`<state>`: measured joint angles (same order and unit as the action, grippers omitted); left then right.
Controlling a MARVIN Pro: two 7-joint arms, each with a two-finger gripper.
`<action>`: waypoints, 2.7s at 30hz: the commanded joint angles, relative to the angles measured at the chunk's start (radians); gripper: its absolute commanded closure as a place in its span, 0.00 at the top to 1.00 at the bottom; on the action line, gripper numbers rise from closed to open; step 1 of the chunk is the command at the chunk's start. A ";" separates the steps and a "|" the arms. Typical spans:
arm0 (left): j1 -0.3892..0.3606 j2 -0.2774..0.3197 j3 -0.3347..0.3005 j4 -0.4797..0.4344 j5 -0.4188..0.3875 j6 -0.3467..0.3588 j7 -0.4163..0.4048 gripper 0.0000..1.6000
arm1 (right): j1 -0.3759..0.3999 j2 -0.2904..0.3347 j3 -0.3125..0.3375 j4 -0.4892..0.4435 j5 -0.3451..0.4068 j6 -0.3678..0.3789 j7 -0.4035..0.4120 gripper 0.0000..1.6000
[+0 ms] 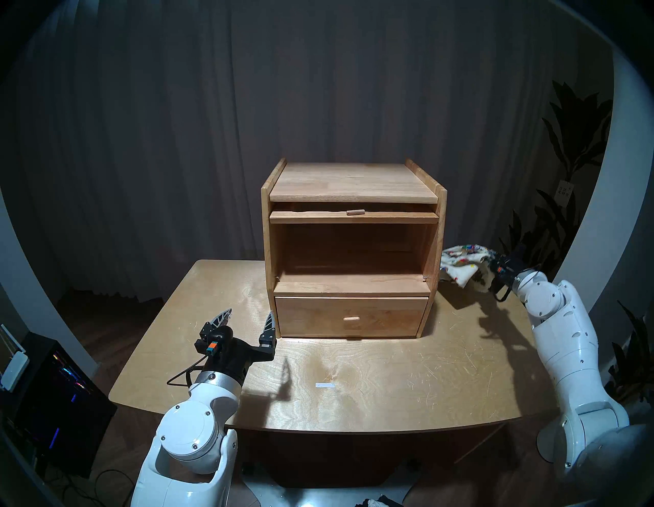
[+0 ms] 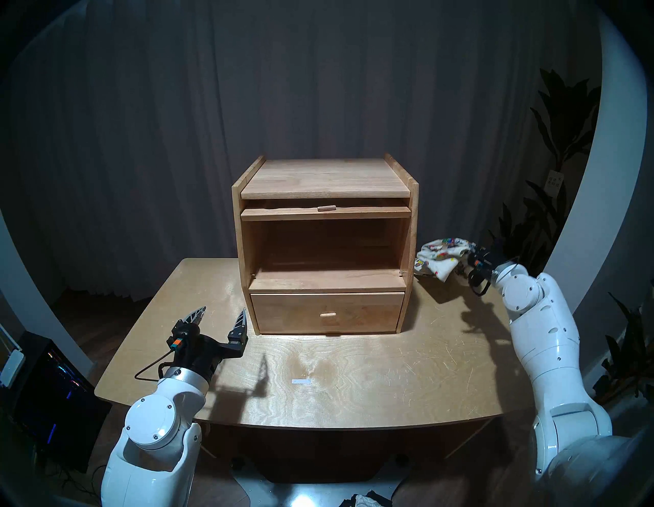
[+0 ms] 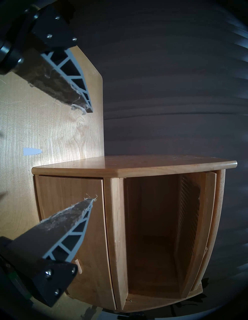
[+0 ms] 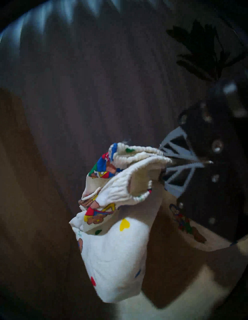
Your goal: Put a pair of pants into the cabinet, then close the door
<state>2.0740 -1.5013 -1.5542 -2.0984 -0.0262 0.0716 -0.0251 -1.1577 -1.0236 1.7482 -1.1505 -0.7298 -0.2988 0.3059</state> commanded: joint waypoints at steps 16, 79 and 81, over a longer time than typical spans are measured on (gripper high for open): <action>-0.007 -0.005 0.007 0.002 0.010 -0.003 0.020 1.00 | 0.245 -0.099 0.061 -0.298 0.304 -0.182 -0.136 0.00; -0.018 -0.017 0.023 0.013 0.038 -0.006 0.055 1.00 | -0.402 -0.240 -0.614 -0.489 0.815 -0.022 -0.185 0.00; -0.019 -0.017 0.024 0.011 0.038 -0.007 0.055 1.00 | -0.419 -0.225 -0.594 -0.502 0.834 -0.023 -0.200 0.00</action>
<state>2.0656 -1.5196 -1.5323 -2.0624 0.0128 0.0714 0.0332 -1.4796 -1.2992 1.1234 -1.6267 0.0479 -0.3289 0.1429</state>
